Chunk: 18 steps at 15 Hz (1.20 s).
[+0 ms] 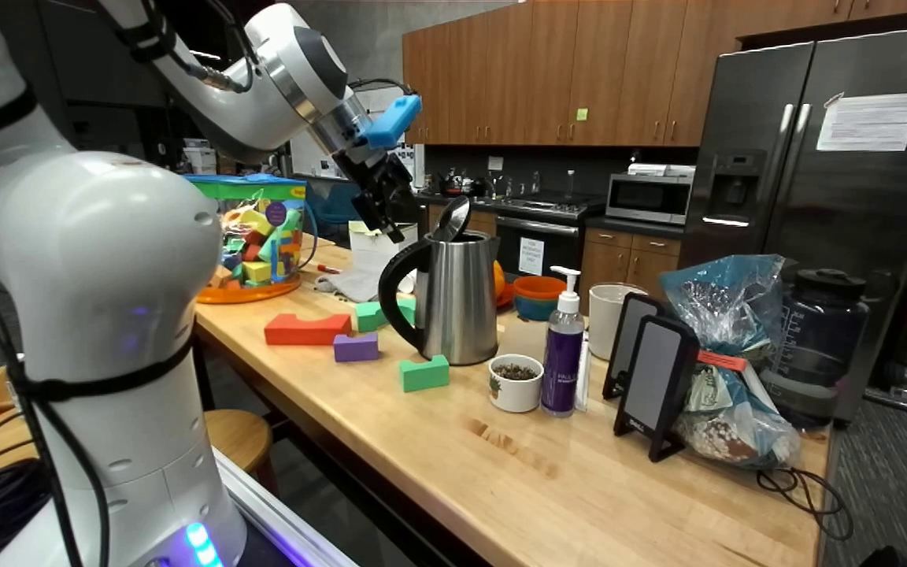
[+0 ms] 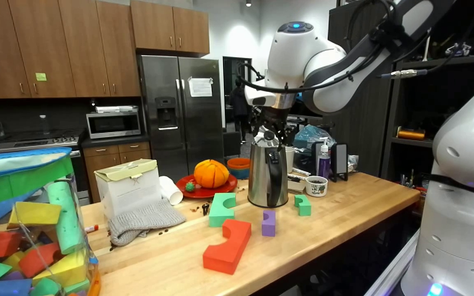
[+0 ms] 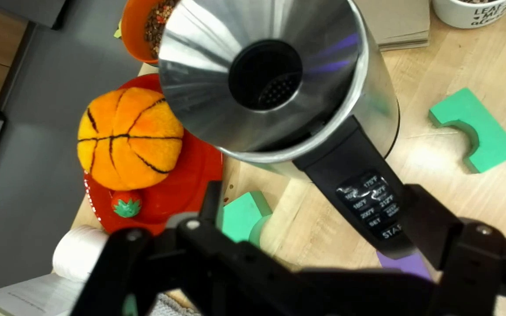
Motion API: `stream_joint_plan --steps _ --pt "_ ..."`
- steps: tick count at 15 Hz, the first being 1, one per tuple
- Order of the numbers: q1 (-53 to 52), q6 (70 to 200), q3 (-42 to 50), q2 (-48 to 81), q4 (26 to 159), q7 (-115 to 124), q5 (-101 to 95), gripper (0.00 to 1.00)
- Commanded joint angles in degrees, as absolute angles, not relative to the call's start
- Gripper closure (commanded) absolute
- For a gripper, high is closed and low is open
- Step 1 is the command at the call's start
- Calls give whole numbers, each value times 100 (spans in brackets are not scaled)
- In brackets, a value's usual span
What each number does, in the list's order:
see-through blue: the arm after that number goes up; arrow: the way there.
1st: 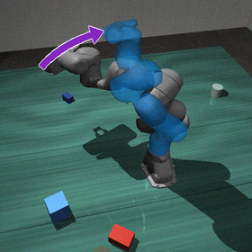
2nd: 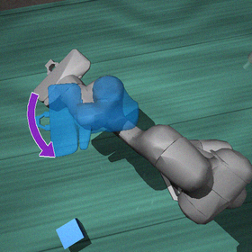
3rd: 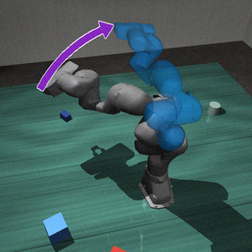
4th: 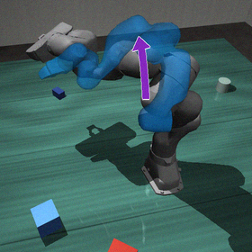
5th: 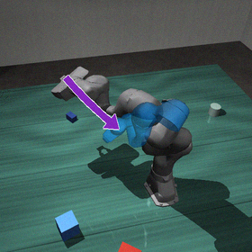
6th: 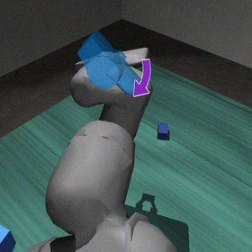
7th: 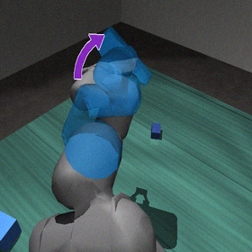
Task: Open the kettle, then press two buttons
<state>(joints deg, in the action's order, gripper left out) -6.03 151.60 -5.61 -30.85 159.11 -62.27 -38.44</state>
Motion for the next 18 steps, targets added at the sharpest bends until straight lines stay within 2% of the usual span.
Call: stream_joint_plan --steps 1,18 --pt "-533 15410 -462 -2840 15900 -6124 -4123 0" --pt "-526 15567 -486 -2723 15891 -5801 -4655 0"
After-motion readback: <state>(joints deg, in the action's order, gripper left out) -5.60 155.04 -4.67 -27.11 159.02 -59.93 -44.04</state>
